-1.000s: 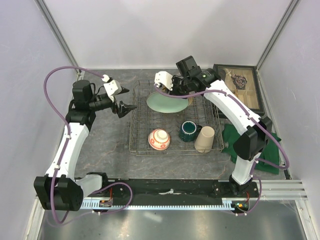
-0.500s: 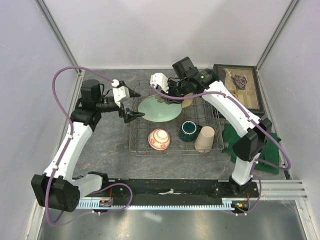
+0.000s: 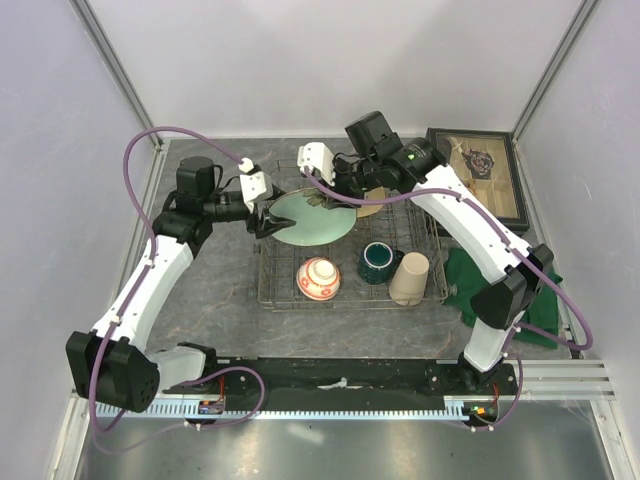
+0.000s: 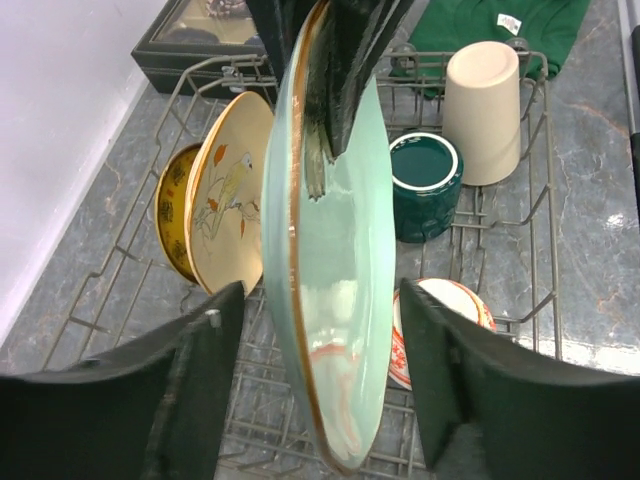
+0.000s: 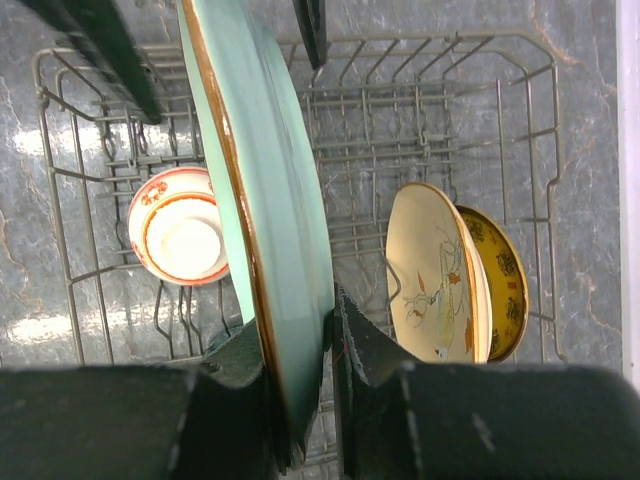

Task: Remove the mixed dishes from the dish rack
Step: Pick up the plate from the dish rack, then place the plate at the center of the board.

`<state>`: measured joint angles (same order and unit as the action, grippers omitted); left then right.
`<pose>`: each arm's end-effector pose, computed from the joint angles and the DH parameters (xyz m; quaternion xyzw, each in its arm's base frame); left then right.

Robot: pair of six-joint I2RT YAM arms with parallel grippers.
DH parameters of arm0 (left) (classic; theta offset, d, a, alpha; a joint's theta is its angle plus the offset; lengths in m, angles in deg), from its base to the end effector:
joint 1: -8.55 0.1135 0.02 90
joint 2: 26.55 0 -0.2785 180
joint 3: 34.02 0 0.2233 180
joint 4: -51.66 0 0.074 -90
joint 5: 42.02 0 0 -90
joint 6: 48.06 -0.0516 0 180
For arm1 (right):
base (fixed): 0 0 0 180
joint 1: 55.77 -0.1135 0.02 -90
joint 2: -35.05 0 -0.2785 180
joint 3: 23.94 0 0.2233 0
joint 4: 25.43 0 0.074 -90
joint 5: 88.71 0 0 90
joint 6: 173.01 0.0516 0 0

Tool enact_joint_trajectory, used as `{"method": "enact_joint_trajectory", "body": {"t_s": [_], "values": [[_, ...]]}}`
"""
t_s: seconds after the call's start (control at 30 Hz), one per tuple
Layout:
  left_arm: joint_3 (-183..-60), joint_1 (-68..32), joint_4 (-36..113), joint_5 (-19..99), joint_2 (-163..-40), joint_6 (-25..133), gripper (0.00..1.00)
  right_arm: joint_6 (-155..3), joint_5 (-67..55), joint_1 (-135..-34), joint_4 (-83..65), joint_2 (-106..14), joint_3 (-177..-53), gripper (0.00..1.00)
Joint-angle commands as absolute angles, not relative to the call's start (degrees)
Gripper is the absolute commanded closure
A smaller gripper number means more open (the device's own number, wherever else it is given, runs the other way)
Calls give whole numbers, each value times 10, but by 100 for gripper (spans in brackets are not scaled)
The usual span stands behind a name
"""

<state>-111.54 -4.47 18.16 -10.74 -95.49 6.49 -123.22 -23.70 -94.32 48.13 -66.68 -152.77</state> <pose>0.2162 -0.0953 0.3642 0.5421 0.5617 -0.3143 0.5402 0.2669 0.2405 0.4004 -0.6373 0.6499 0.1957 0.3650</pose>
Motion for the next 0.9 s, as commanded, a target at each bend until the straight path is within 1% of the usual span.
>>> {"method": "enact_joint_trajectory", "body": {"t_s": [0.0,0.03,0.1,0.13,0.17,0.2,0.27,0.3,0.33,0.37,0.43,0.47,0.53,0.57,0.63,0.67,0.77,0.87], "values": [[-1143,-47,180,-99,-962,53,39,-1222,-277,-951,438,-622,-1568,100],[-1145,-47,180,-99,-963,55,46,-1222,-276,-951,437,-622,-1568,100],[-1146,-47,180,-99,-965,58,53,-1224,-273,-951,438,-619,-1562,100],[-1147,-48,180,-99,-965,58,59,-1225,-272,-951,437,-618,-1560,100],[-1146,-48,180,-99,-965,58,63,-1225,-270,-951,436,-617,-1555,100],[-1146,-48,181,-99,-965,59,70,-1226,-268,-952,435,-615,-1553,100],[-1142,-48,180,-100,-964,59,80,-1227,-263,-952,432,-612,-1547,100],[-1140,-48,180,-100,-962,59,91,-1227,-260,-952,431,-611,-1544,100],[-1139,-47,179,-100,-962,59,96,-1227,-257,-952,428,-610,-1542,99],[-1137,-48,179,-100,-960,60,98,-1228,-255,-952,427,-608,-1536,93],[-1134,-48,179,-99,-955,60,99,-1227,-253,-951,421,-605,-1530,87],[-1132,-48,179,-98,-955,60,98,-1228,-253,-952,419,-601,-1525,79],[-1131,-47,183,-92,-949,68,98,-1225,-250,-952,413,-597,-1519,67],[-1130,-46,190,-88,-948,70,99,-1225,-249,-952,412,-594,-1515,60],[-1126,-43,208,-80,-942,92,99,-1223,-244,-952,407,-592,-1511,52],[-1123,-40,216,-79,-941,103,99,-1222,-241,-952,406,-590,-1506,44],[-1121,-27,250,-78,-940,146,98,-1220,-228,-952,401,-583,-1497,32],[-1118,-13,276,-70,-943,181,99,-1219,-217,-952,388,-574,-1483,27]]}}
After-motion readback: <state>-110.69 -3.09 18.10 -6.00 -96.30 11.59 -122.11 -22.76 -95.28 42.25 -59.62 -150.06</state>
